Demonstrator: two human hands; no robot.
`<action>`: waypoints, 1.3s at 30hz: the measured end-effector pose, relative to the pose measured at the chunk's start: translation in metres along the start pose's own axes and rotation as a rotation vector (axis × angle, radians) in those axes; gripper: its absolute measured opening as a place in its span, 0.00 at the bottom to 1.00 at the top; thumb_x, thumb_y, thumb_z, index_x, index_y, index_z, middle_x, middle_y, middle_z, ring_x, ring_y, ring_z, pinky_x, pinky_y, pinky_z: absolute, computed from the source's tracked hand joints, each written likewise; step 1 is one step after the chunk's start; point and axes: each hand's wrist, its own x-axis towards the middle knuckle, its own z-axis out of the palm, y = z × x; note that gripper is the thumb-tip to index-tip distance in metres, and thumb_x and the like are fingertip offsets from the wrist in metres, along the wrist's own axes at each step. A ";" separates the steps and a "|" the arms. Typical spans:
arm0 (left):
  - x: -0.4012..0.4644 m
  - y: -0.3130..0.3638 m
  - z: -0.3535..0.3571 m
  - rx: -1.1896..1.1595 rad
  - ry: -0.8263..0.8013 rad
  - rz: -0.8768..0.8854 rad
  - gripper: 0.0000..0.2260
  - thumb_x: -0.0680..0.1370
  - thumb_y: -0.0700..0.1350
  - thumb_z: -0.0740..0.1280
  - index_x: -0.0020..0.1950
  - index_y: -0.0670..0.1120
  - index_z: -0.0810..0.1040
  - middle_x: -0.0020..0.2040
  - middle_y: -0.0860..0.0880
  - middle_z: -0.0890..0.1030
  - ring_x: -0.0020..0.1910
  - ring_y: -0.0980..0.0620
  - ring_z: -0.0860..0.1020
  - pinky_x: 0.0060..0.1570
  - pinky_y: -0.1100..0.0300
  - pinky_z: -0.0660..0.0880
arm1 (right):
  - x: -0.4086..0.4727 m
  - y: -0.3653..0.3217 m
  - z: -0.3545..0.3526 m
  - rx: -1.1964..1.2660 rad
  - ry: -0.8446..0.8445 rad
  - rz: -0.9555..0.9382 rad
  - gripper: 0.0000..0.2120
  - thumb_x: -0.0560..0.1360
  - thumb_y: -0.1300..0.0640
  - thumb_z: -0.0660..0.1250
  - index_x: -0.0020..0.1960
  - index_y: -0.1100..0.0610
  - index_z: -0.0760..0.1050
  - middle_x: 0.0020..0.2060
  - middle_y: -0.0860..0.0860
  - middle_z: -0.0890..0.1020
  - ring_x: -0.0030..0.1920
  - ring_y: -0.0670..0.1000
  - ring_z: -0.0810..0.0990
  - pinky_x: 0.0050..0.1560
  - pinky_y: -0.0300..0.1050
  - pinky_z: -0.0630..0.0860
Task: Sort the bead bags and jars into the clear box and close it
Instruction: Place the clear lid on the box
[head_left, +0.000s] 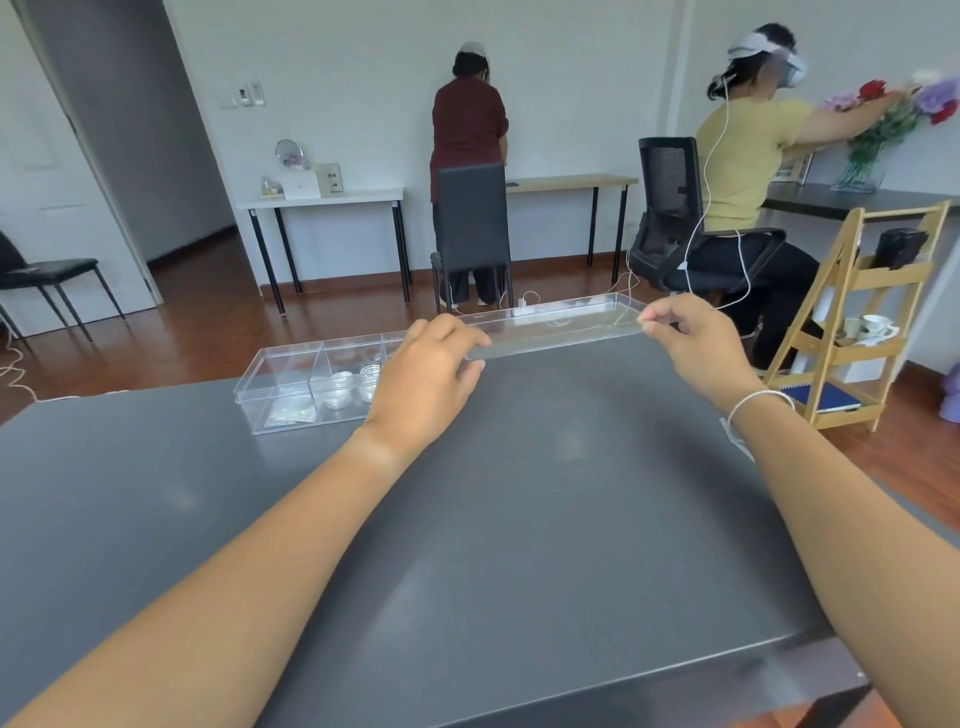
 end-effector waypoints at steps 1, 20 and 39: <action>0.000 -0.002 -0.005 -0.005 0.035 0.008 0.09 0.75 0.42 0.65 0.55 0.46 0.78 0.52 0.46 0.79 0.52 0.44 0.72 0.44 0.51 0.74 | 0.000 -0.003 0.002 0.034 0.002 -0.002 0.05 0.73 0.62 0.64 0.43 0.53 0.76 0.45 0.48 0.76 0.47 0.48 0.72 0.50 0.37 0.65; -0.022 -0.101 -0.096 0.008 0.363 -0.120 0.09 0.76 0.42 0.65 0.55 0.45 0.79 0.46 0.44 0.77 0.45 0.43 0.75 0.46 0.55 0.72 | -0.017 -0.096 0.089 0.380 -0.196 -0.185 0.14 0.72 0.64 0.66 0.45 0.44 0.74 0.51 0.46 0.78 0.51 0.46 0.77 0.58 0.37 0.71; -0.048 -0.150 -0.099 -0.347 0.439 -0.438 0.17 0.73 0.50 0.67 0.61 0.59 0.72 0.39 0.63 0.80 0.40 0.63 0.77 0.47 0.74 0.70 | -0.005 -0.128 0.139 0.739 -0.147 0.030 0.12 0.76 0.64 0.60 0.54 0.51 0.75 0.41 0.49 0.80 0.38 0.48 0.79 0.43 0.37 0.80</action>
